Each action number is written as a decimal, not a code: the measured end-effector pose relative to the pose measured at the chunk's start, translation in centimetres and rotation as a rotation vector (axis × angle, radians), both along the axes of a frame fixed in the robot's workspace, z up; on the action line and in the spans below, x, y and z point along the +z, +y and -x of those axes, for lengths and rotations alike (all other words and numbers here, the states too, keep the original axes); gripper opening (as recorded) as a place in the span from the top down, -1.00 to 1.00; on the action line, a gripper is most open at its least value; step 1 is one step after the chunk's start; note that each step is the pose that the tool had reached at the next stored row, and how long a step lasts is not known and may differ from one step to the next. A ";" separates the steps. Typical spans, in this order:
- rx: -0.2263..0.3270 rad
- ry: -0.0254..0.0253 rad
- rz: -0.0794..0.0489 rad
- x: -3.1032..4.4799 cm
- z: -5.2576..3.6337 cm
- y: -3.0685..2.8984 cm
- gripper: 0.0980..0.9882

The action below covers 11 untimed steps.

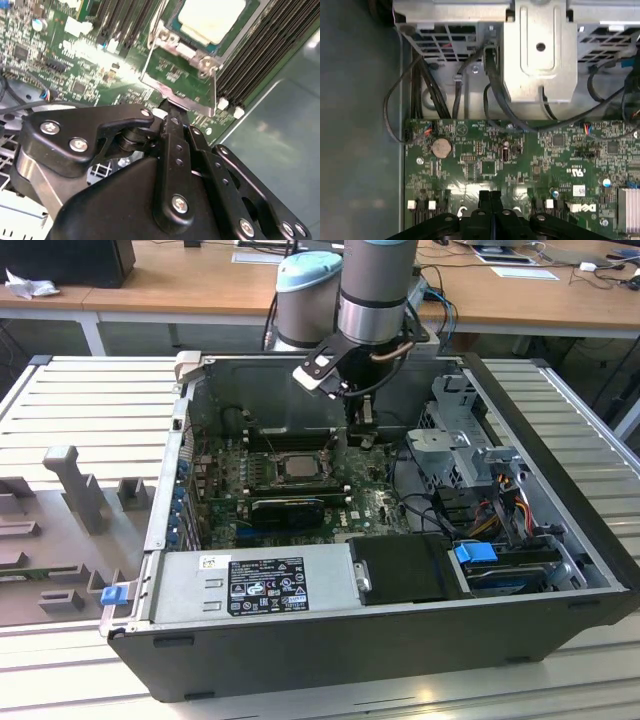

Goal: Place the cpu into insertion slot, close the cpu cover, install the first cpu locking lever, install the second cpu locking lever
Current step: 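Close the cpu cover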

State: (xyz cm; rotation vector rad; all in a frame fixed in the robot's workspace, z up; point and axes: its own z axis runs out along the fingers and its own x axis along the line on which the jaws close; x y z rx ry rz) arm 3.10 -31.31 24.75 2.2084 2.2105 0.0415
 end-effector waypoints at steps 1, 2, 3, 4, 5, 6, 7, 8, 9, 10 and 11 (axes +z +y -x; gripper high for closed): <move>0.000 0.0000 0.000 0.00 0.57 0.00 0.98; 0.000 0.0001 0.000 0.00 1.09 0.00 0.98; 0.000 0.0000 0.000 0.00 1.83 0.00 0.98; 0.000 0.0001 0.000 0.00 2.28 0.00 0.98; 0.000 0.0000 0.000 -0.01 2.55 0.00 0.98; 0.000 0.0001 0.000 -0.02 2.87 0.00 0.98; 0.000 0.0000 0.000 -0.04 3.13 0.00 0.98; 0.000 -0.0001 0.000 -0.11 3.36 0.01 0.98; 0.000 0.0000 0.000 -0.21 3.49 0.00 0.98; 0.000 0.0000 0.000 -0.52 3.62 0.00 0.98; 0.000 -0.0001 0.000 -0.84 3.72 0.00 0.98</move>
